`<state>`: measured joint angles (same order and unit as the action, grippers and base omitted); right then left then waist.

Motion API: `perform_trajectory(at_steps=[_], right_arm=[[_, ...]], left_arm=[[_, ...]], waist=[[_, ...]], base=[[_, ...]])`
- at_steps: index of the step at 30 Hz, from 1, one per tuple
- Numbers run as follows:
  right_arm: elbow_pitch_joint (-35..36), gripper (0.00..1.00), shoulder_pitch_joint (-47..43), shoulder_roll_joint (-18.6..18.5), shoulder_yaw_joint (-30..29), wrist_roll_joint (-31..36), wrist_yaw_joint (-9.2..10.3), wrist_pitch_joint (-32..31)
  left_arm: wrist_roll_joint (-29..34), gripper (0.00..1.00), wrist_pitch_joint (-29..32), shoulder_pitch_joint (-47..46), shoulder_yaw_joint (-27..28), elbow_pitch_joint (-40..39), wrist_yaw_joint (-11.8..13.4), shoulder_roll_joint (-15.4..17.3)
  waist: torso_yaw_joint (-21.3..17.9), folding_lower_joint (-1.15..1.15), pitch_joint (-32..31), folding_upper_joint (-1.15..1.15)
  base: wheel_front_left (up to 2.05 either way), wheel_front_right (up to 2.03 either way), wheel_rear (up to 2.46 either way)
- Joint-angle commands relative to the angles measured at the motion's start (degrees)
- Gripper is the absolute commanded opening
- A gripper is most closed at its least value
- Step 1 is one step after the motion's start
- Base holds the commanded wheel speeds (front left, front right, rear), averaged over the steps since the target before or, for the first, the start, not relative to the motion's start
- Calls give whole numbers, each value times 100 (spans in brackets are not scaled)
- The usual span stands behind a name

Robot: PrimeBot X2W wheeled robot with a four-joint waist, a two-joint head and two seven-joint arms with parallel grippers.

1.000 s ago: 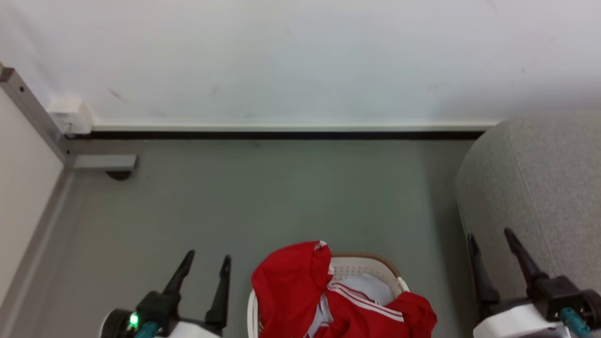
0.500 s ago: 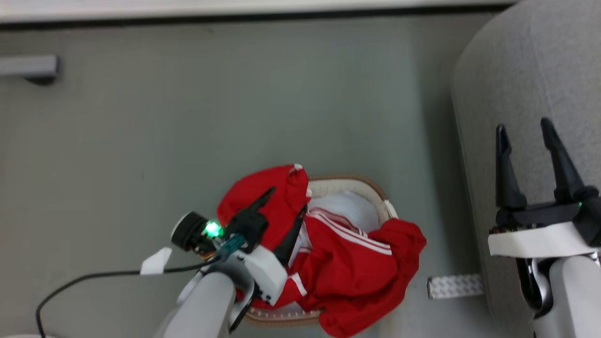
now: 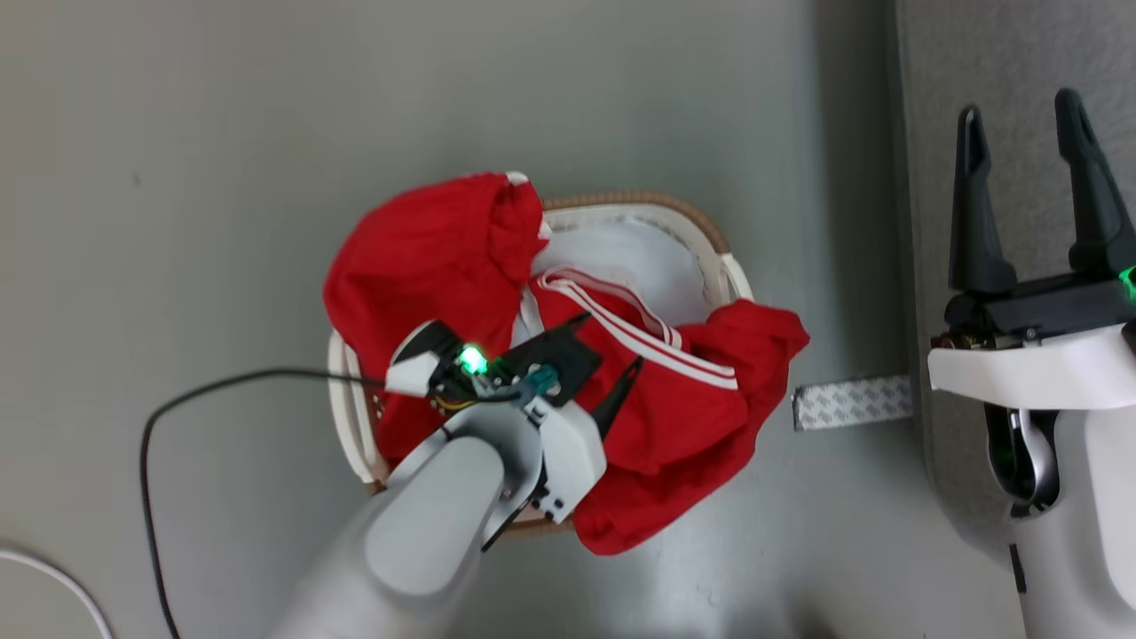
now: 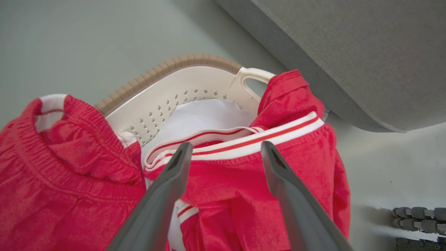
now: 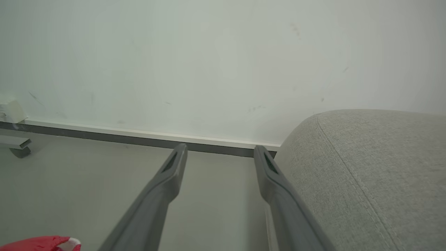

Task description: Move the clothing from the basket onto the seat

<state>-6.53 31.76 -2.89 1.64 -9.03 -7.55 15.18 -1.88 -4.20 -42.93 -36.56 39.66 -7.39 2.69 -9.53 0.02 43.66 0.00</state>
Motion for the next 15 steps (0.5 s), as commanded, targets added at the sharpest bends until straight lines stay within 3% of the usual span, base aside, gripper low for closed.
perform_trajectory(at_steps=[1, 6, 15], right_arm=[[65, 100, 135, -2, 24, -42, 12, -4], [173, 100, 318, -2, 62, -59, 12, -5], [310, 100, 516, -1, 32, 68, 12, -5]], left_arm=[[-179, 100, 99, -169, -124, 55, -9, 36], [-738, 100, 482, -546, -644, 223, -10, 81], [-1625, 100, 599, -1329, -1496, 361, -11, 292]], waist=[[-114, -2, 353, 0], [-150, -2, 755, 0], [-156, -2, 1335, 0]], base=[[0, 0, 0], [0, 0, 0], [0, 0, 0]])
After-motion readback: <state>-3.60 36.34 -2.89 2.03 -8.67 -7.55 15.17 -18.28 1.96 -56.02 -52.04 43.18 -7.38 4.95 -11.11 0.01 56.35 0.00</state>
